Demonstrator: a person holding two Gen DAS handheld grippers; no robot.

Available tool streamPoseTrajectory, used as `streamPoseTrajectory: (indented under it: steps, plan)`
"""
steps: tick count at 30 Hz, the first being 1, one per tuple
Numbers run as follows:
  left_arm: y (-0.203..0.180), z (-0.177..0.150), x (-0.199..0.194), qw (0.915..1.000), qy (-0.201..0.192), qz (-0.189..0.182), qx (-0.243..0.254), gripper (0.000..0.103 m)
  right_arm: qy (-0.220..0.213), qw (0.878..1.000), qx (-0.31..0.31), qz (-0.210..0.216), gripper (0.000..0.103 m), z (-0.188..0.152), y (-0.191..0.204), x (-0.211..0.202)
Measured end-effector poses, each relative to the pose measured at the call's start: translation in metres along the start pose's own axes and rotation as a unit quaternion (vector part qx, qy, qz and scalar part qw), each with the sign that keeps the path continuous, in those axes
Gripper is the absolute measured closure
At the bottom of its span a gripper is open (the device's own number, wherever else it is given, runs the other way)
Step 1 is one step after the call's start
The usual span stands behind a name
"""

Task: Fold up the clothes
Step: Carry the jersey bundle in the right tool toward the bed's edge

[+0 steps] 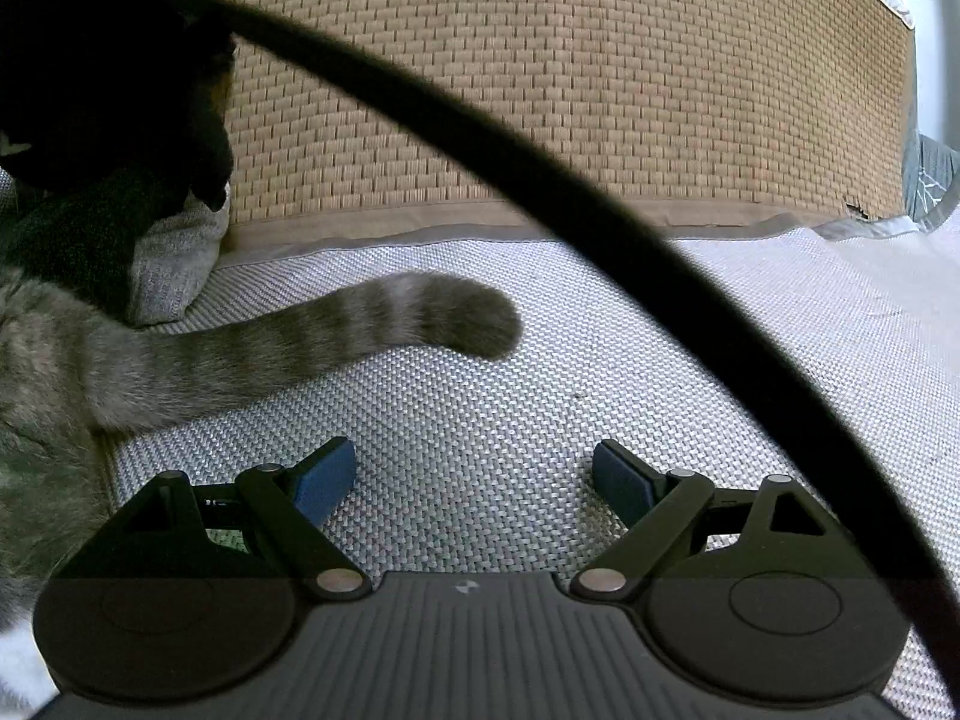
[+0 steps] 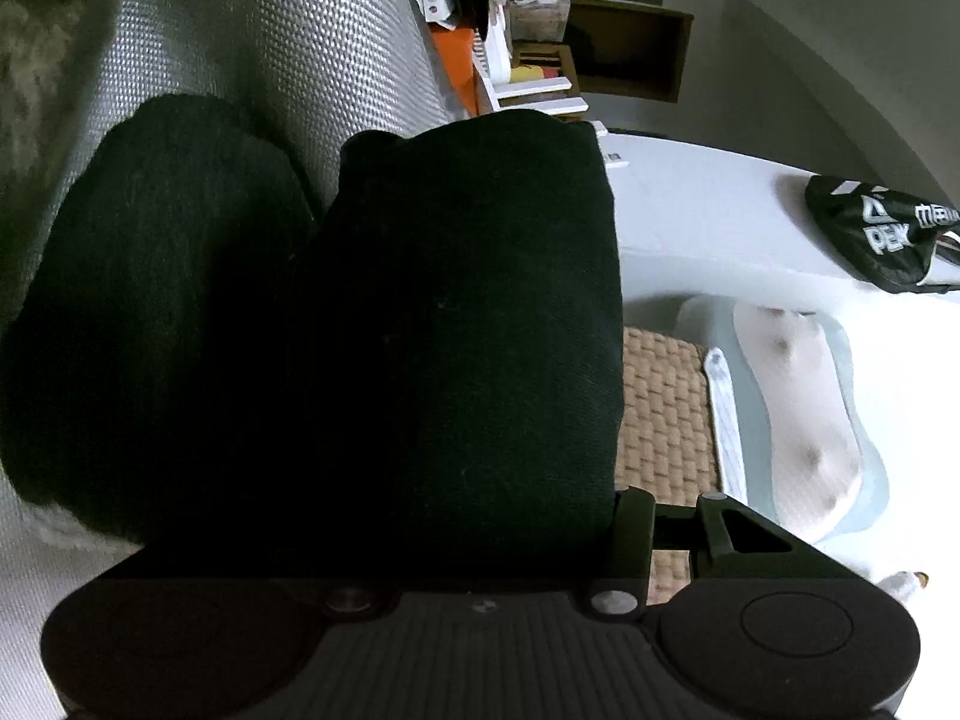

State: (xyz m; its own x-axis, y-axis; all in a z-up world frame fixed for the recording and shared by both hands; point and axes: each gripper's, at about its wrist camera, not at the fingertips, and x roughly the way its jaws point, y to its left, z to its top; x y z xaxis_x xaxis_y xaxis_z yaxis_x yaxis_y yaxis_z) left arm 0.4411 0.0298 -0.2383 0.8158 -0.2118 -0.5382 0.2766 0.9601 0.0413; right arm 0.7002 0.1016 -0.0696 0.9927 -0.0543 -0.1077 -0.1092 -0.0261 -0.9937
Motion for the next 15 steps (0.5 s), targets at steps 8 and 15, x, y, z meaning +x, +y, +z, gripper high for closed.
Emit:
streamPoseTrajectory:
  steps: [8,15]
  plan:
    - [0.000,0.000,0.001,1.0000,0.000,0.000,-0.001,0.013,0.003,1.000,0.012,0.013,0.050,0.015,0.007,0.008]
    - [0.001,0.000,0.002,1.0000,-0.001,0.000,-0.002,0.013,-0.004,1.000,0.009,0.014,0.050,0.030,0.018,0.014]
